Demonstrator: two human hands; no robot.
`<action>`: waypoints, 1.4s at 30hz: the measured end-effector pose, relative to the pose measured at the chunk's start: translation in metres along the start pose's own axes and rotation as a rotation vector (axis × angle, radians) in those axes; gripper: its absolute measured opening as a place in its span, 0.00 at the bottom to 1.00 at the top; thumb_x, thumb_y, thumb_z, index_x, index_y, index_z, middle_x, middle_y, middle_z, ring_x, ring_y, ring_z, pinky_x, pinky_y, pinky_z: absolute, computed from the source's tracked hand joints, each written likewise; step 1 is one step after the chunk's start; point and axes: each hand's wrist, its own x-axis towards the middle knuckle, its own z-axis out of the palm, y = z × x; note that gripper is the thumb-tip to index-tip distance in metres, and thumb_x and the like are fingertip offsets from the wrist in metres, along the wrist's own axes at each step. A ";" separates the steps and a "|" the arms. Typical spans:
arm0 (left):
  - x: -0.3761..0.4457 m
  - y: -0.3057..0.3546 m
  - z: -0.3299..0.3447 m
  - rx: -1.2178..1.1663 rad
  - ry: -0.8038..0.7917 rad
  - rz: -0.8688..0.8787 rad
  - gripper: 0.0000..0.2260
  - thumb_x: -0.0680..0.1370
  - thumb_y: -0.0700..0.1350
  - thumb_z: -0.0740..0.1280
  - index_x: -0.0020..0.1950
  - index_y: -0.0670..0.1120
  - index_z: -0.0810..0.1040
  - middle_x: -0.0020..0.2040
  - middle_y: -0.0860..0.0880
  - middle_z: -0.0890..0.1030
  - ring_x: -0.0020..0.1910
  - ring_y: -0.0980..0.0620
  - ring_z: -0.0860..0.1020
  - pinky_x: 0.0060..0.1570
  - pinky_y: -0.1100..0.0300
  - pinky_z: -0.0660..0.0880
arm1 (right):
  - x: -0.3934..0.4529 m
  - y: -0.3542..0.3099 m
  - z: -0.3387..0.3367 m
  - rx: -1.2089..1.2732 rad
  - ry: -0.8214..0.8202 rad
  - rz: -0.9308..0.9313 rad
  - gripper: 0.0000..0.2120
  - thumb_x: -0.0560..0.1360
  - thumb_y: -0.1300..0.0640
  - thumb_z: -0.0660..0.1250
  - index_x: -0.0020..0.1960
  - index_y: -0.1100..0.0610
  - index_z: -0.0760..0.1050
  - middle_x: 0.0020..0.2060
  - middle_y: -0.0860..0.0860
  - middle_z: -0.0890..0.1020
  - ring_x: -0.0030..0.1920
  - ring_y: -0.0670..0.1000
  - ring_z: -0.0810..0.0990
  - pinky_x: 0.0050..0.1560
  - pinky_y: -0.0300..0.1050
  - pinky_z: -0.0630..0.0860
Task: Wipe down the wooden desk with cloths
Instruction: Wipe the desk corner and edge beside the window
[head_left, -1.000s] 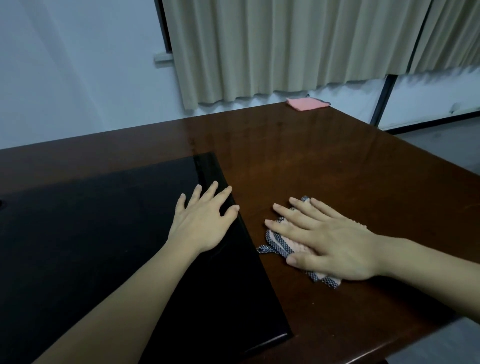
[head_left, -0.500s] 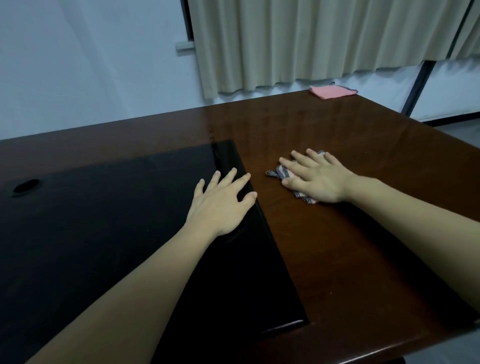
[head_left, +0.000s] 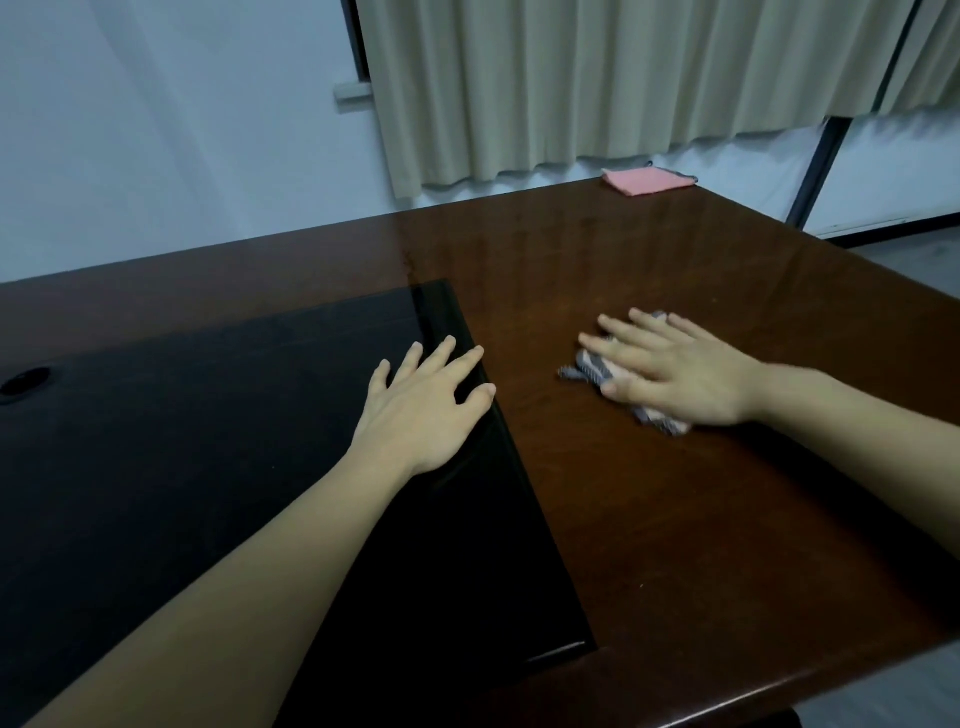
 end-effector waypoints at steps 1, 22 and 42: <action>0.000 0.000 0.000 -0.001 0.002 -0.002 0.26 0.84 0.65 0.48 0.81 0.64 0.52 0.83 0.56 0.48 0.82 0.49 0.45 0.79 0.43 0.41 | 0.015 0.005 -0.003 0.003 0.002 0.057 0.39 0.71 0.20 0.36 0.79 0.32 0.39 0.82 0.43 0.42 0.81 0.50 0.39 0.79 0.55 0.38; -0.001 0.000 0.001 0.000 0.003 -0.007 0.26 0.84 0.65 0.48 0.81 0.64 0.52 0.83 0.57 0.48 0.82 0.49 0.45 0.80 0.44 0.41 | -0.042 -0.009 0.008 -0.021 -0.016 -0.118 0.32 0.74 0.24 0.36 0.76 0.28 0.36 0.79 0.38 0.36 0.79 0.46 0.31 0.77 0.48 0.31; 0.001 0.017 -0.003 0.054 0.108 0.125 0.23 0.85 0.58 0.53 0.81 0.58 0.60 0.83 0.55 0.52 0.82 0.51 0.48 0.79 0.45 0.43 | -0.079 -0.014 0.017 0.004 -0.017 -0.161 0.30 0.75 0.25 0.40 0.75 0.26 0.35 0.77 0.35 0.33 0.77 0.43 0.27 0.76 0.48 0.28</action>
